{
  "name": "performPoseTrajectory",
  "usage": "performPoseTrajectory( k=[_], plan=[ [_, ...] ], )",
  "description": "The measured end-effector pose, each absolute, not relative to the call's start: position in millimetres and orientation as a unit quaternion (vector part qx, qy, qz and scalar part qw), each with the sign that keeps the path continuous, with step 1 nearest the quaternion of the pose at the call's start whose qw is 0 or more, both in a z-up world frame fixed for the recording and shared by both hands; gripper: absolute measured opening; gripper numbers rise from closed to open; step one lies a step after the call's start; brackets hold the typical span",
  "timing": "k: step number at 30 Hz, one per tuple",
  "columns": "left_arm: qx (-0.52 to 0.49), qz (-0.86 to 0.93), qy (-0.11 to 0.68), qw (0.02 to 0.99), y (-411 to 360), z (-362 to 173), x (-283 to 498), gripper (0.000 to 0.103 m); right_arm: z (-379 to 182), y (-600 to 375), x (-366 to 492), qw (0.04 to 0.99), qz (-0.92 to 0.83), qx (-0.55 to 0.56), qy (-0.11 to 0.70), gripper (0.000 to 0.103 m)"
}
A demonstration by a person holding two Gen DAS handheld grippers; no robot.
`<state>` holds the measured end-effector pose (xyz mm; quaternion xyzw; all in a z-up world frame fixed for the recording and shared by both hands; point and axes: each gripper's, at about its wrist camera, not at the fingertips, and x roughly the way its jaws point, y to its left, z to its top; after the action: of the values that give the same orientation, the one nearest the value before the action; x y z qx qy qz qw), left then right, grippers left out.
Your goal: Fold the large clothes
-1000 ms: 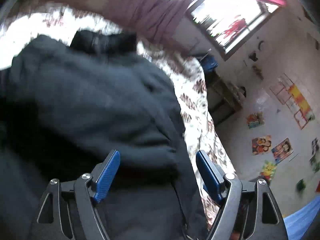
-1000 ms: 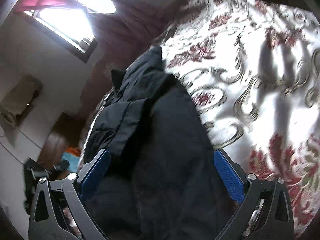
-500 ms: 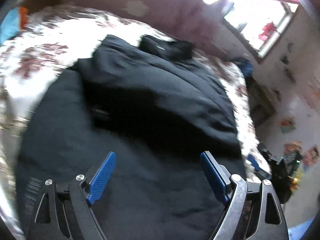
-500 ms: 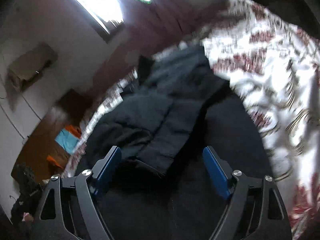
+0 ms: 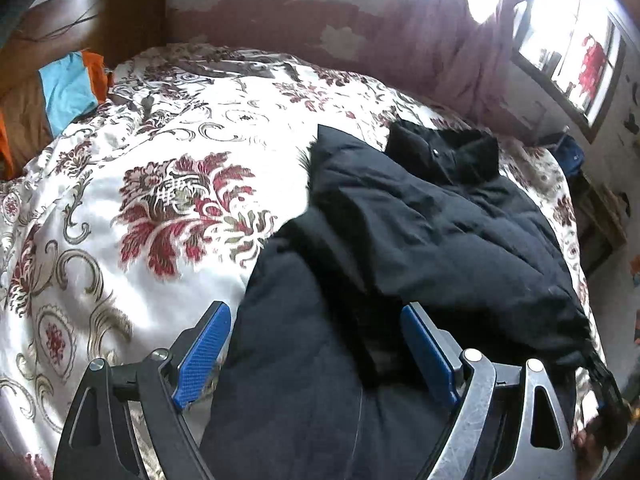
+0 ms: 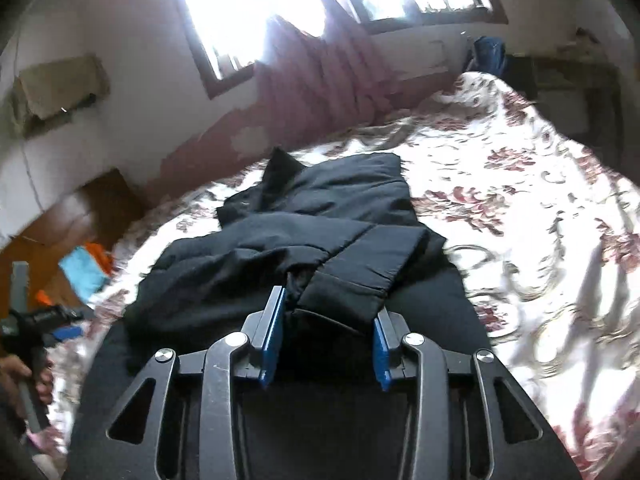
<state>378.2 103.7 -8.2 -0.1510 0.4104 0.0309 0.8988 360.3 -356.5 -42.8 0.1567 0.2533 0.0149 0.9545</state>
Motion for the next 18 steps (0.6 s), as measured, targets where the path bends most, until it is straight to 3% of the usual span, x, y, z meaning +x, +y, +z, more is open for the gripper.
performPoseTrajectory(
  k=[4,6,9,13,18],
  plan=[
    [-0.166,0.043,0.403,0.899,100.2,-20.6,399.6,0.086,-62.1,-354.6,369.0,0.944,-0.002,0.131,0.303,0.048],
    [-0.173,0.041,0.404,0.898,94.9,-30.0,408.6,0.086,-54.2,-358.9,361.8,0.950,-0.017,0.127,0.285,0.063],
    [-0.174,0.036,0.395,0.901,85.7,-35.3,416.5,0.086,-35.2,-362.8,344.1,0.969,-0.053,0.112,0.215,0.073],
    [-0.175,-0.001,0.348,0.921,66.5,-28.8,421.0,0.086,-25.0,-363.7,345.7,0.977,-0.045,0.097,0.186,0.074],
    [-0.124,0.016,0.362,0.924,29.6,-37.5,448.4,0.089,-46.9,-356.6,383.8,0.954,-0.042,0.067,0.288,0.074]
  ],
)
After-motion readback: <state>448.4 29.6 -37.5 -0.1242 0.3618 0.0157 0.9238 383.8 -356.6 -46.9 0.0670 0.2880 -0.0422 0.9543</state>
